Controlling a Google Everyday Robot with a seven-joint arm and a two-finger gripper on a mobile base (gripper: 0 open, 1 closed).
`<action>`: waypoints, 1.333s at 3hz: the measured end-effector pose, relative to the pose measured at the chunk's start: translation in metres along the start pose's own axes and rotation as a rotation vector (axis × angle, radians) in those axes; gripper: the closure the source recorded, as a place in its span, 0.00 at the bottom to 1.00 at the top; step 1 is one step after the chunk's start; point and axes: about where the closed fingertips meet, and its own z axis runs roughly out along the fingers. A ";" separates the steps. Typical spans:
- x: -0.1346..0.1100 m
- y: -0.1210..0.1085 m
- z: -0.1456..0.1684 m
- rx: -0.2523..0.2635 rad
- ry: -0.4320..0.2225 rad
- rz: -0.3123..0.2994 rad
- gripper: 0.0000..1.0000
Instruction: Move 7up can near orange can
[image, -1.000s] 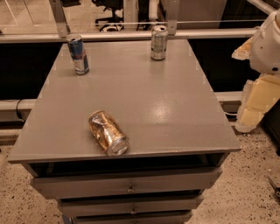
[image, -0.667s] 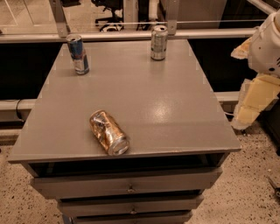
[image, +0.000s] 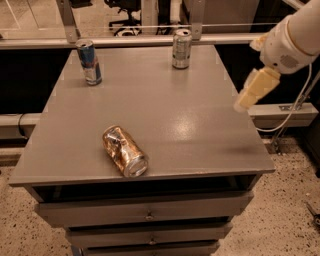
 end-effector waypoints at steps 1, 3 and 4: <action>-0.020 -0.043 0.038 0.044 -0.094 0.007 0.00; -0.071 -0.125 0.114 0.091 -0.311 0.082 0.00; -0.071 -0.124 0.114 0.091 -0.311 0.082 0.00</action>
Offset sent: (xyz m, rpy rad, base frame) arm 0.1927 0.0512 -0.0096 0.3223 -0.2068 0.0148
